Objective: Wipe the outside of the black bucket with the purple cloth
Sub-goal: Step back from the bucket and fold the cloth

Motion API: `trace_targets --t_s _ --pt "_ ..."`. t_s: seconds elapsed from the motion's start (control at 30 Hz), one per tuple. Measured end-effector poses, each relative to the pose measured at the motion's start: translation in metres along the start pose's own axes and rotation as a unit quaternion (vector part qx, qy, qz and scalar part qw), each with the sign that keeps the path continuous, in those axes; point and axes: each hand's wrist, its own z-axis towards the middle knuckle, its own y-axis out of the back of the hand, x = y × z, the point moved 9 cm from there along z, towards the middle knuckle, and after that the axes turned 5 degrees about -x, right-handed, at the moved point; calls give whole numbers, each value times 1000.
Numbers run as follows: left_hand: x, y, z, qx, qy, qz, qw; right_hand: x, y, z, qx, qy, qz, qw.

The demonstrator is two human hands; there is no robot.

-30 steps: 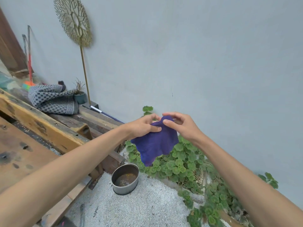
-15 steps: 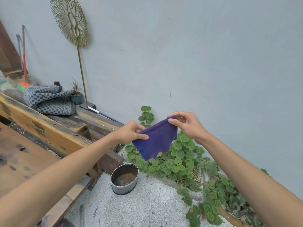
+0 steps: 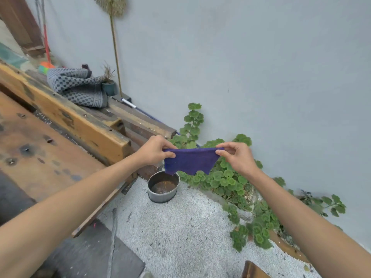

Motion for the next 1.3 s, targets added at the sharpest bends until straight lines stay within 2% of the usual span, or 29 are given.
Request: trace_targets --t_s 0.23,0.43,0.6,0.8,0.93,1.1,1.3 --pt "62 -30 -98 2 114 10 993 -23 -93 -44 109 20 -44 993" --pt "108 -44 -219 -63 209 -31 975 -29 -180 -107 228 51 -35 972" --pt "133 -44 -334 -143 303 -68 940 -9 -250 -170 324 96 -26 941" --pt "150 -48 -465 -234 373 -99 892 19 -324 -252 412 150 -42 898" --pt "150 -46 -534 -285 393 -125 865 38 -360 -299 451 200 -45 869" --pt "159 -51 -623 -365 418 -174 813 68 -402 -370 482 248 -32 840" --pt "164 -66 -709 -391 434 -215 783 76 -446 -447 527 224 -37 819"
